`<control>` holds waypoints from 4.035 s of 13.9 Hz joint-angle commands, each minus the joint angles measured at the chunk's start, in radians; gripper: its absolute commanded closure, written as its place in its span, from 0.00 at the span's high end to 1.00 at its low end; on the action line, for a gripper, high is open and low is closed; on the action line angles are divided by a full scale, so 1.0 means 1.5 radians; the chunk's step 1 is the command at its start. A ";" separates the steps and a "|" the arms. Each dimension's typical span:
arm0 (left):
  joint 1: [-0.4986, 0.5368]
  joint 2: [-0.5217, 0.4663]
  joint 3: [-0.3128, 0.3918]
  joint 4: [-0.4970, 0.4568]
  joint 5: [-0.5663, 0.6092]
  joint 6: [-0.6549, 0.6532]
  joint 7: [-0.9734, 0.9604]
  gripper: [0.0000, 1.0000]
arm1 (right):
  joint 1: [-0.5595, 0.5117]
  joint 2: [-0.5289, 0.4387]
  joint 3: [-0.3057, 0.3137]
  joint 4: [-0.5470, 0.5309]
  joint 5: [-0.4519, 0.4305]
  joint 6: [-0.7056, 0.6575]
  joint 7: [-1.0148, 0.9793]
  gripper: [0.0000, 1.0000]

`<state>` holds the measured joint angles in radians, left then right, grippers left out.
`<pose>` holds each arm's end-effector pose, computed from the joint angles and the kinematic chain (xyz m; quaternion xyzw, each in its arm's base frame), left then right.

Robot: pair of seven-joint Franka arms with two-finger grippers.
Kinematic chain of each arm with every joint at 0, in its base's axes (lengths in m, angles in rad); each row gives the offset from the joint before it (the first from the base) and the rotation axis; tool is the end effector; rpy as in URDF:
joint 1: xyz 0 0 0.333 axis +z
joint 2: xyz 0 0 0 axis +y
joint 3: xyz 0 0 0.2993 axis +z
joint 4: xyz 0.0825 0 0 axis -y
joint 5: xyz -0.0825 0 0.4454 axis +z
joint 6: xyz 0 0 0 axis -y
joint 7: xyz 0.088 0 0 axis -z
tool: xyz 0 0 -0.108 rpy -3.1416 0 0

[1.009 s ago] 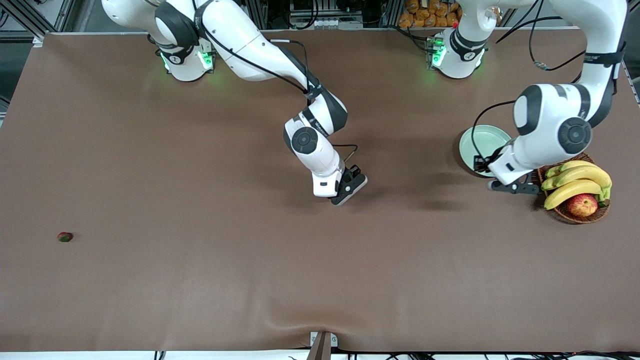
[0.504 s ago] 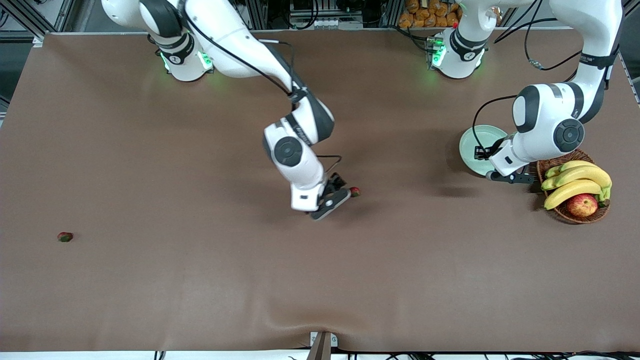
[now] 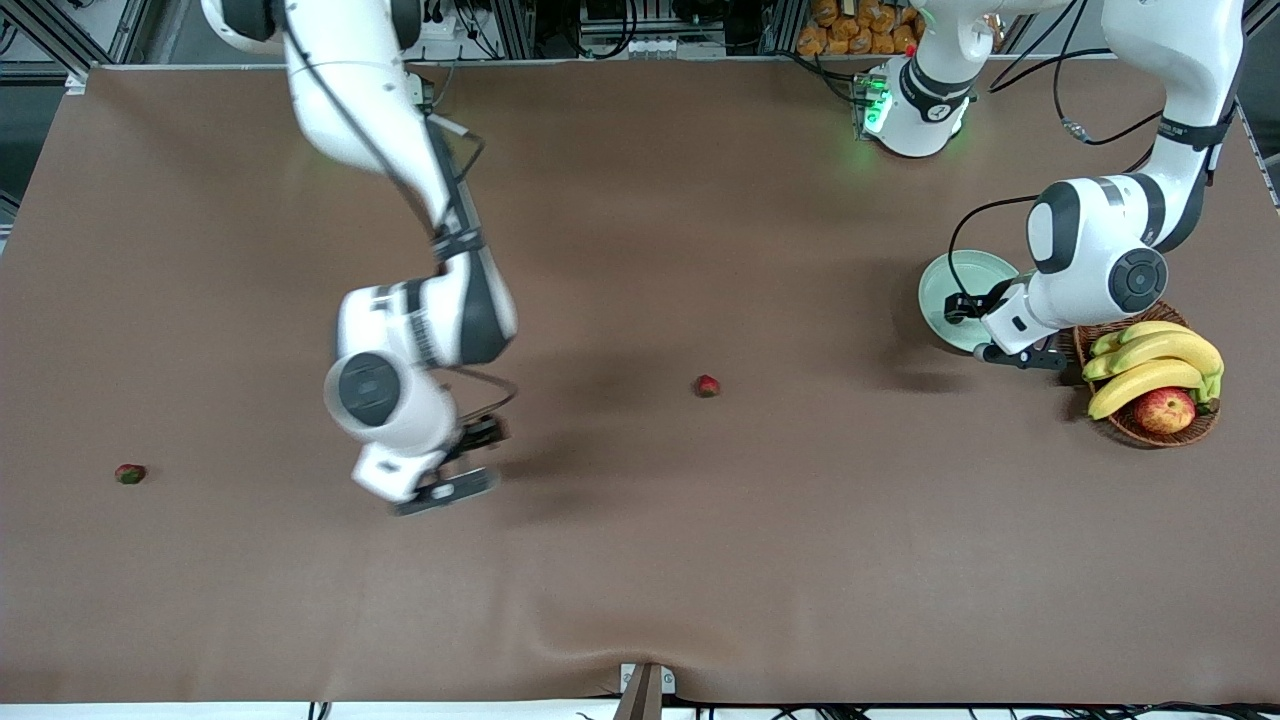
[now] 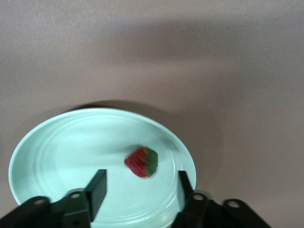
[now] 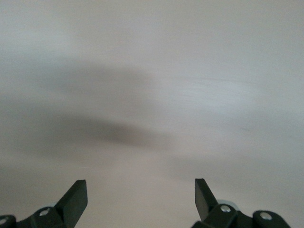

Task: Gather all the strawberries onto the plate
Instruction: 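Release the strawberry onto the plate while the right gripper reaches the last strawberry, then grasp the last strawberry with the right gripper while the left gripper grasps another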

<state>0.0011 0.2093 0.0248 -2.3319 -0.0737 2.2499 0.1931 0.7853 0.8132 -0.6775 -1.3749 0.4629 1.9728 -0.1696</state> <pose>0.5158 0.0119 0.1591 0.9876 -0.0555 -0.1416 0.0381 0.7381 0.2065 0.2582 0.9925 0.1174 -0.0183 0.0277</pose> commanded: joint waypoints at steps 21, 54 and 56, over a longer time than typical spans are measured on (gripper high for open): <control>-0.332 0.279 -0.061 0.487 -0.009 -0.005 -0.403 1.00 | -0.603 0.077 0.166 -0.011 -0.003 0.244 -0.498 1.00; -0.361 0.290 -0.050 0.503 -0.001 -0.057 -0.496 0.08 | -0.295 -0.127 0.164 -0.003 -0.008 -0.147 -0.638 0.05; -0.325 0.248 -0.050 0.483 0.002 -0.078 -0.485 0.09 | -0.233 -0.135 0.166 -0.003 -0.005 -0.154 -0.639 0.05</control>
<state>-0.5374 0.6691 -0.0481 -1.5514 -0.0739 2.1734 -0.5467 0.3614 0.6514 -0.4243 -1.3474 0.4636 1.7545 -1.1073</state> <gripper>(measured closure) 0.674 0.674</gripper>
